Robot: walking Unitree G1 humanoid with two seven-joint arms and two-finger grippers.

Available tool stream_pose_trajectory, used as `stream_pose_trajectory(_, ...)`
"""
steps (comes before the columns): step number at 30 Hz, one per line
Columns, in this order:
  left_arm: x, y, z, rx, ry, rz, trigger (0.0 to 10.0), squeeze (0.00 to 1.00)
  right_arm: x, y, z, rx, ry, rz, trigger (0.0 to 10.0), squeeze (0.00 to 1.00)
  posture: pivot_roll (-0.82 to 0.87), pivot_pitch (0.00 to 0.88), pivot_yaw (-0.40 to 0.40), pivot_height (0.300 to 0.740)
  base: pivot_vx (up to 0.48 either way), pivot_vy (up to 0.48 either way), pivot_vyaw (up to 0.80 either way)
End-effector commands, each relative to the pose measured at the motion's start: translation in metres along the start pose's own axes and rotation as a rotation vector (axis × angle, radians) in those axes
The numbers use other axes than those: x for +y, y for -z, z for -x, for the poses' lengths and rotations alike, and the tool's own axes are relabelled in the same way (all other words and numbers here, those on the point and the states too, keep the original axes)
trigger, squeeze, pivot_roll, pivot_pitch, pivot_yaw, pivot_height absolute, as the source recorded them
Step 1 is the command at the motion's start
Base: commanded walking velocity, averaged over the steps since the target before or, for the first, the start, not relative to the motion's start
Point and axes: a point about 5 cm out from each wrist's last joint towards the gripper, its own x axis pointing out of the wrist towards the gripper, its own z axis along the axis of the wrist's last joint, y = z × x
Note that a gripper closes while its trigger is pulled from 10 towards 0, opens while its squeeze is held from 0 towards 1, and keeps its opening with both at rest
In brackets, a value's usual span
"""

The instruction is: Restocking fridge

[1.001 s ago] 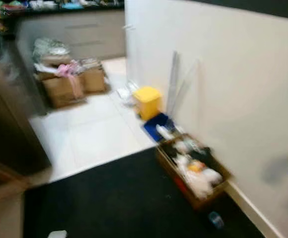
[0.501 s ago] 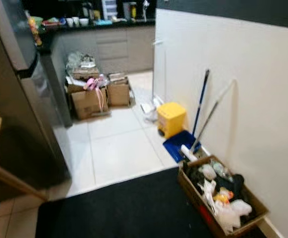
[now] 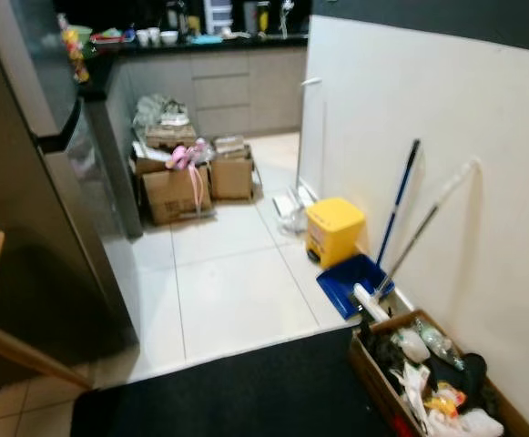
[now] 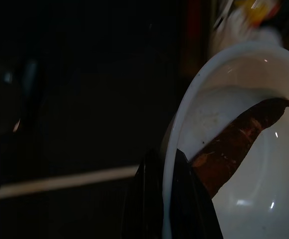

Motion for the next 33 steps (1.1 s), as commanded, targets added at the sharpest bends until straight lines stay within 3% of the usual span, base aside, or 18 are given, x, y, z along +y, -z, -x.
stream_pose_trajectory(1,0.0025,0.0016,0.0006,0.012,-0.006,-0.008,10.0,0.0,0.0058,0.0014,0.0002,0.006,-0.013,0.002,10.0,0.0,-0.07,0.0,0.025,0.74,0.345,0.0,0.0)
stream_pose_trajectory(33,0.0017,-0.0017,-0.0001,0.002,0.001,-0.011,10.0,0.0,0.005,-0.004,-0.0002,-0.009,-0.012,0.005,10.0,0.0,-0.07,0.0,0.029,0.74,0.347,0.0,0.0)
